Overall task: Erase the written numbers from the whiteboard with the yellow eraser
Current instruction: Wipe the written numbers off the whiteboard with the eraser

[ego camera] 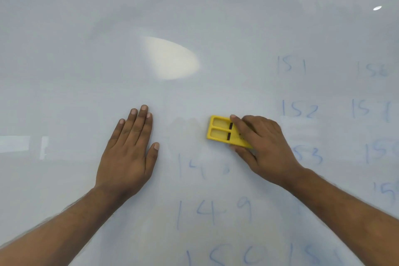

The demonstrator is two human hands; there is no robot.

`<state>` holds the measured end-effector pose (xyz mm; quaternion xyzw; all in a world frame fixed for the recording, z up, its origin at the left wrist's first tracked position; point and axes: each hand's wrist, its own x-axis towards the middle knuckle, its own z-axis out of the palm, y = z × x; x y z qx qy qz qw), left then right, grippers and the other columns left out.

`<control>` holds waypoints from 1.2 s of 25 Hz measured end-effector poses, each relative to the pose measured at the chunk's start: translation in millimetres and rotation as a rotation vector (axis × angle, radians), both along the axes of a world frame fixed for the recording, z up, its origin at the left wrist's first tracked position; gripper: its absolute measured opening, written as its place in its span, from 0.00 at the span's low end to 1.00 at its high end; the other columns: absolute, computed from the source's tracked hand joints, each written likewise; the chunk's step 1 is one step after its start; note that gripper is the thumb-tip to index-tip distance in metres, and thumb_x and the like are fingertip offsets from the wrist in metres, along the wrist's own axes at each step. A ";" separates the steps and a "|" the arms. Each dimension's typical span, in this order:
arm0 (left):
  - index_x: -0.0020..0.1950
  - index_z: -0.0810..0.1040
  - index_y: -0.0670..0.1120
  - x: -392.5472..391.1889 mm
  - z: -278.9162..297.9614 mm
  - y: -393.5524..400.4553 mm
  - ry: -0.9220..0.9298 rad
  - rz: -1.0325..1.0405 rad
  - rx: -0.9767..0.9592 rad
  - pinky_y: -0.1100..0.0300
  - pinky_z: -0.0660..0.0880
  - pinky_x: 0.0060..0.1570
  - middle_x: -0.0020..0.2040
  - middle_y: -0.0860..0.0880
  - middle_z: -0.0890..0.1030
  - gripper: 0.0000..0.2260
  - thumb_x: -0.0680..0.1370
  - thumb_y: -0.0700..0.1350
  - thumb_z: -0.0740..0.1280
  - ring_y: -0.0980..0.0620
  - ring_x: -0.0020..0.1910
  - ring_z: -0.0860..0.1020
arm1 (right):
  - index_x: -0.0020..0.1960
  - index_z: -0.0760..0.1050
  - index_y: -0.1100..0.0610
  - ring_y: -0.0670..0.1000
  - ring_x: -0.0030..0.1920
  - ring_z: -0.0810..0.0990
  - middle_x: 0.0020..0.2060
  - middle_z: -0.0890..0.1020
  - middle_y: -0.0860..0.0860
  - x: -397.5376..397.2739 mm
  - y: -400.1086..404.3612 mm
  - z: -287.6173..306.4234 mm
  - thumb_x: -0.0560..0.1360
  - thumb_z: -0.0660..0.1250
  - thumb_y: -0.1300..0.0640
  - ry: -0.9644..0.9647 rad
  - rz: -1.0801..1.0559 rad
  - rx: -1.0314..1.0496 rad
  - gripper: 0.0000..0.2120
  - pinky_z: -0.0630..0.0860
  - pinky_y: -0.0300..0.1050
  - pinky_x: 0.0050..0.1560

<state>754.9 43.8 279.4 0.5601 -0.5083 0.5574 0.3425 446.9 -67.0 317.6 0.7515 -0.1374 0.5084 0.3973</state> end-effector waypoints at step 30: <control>0.82 0.54 0.41 -1.6 -48.0 -0.1 0.057 -0.045 -0.035 0.47 0.52 0.80 0.83 0.46 0.54 0.28 0.83 0.51 0.52 0.48 0.82 0.52 | 0.69 0.71 0.57 0.57 0.44 0.75 0.51 0.78 0.53 33.5 22.7 -18.5 0.76 0.63 0.44 0.024 -0.001 -0.024 0.25 0.67 0.50 0.44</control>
